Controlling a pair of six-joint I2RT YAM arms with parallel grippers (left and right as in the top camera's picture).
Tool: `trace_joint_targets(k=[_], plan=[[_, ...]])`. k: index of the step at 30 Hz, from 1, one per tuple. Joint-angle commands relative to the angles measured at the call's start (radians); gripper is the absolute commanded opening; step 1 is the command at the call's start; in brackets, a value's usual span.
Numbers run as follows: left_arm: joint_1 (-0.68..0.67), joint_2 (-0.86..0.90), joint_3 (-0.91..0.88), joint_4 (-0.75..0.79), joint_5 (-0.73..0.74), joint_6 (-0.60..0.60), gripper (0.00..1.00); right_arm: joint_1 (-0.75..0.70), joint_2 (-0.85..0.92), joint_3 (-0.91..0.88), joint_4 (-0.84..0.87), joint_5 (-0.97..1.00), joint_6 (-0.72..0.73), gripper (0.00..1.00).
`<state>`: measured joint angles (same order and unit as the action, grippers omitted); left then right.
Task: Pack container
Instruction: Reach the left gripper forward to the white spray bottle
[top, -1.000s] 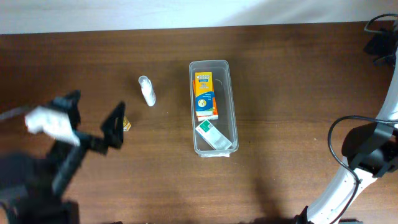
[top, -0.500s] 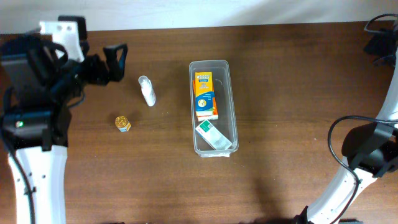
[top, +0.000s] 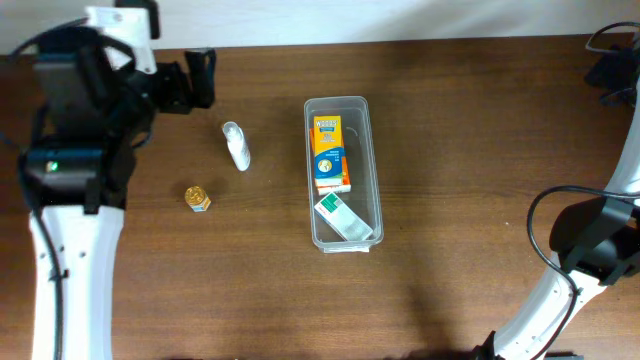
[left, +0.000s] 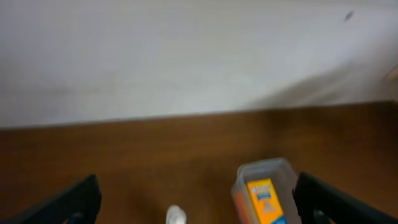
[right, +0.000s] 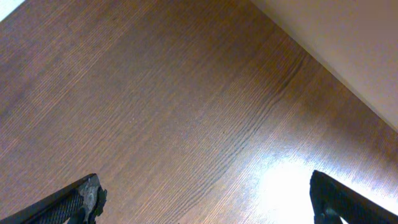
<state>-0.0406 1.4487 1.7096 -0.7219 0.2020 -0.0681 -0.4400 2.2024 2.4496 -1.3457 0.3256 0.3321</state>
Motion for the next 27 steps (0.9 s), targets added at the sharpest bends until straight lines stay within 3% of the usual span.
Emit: trace_joint_targets(k=[1,6,20,27], plan=[[-0.062,0.092,0.078,-0.069,-0.146,0.012,0.99,-0.005,0.008,-0.006,0.0,0.019,-0.003,0.98],[-0.09,0.202,0.113,-0.139,-0.229,-0.017,0.99,-0.005,0.008,-0.006,0.0,0.019,-0.003,0.98],[-0.126,0.356,0.112,-0.193,-0.174,-0.018,0.99,-0.005,0.008,-0.006,0.0,0.019,-0.003,0.98],[-0.165,0.466,0.112,-0.221,-0.338,-0.108,0.99,-0.005,0.008,-0.006,0.0,0.019,-0.003,0.98]])
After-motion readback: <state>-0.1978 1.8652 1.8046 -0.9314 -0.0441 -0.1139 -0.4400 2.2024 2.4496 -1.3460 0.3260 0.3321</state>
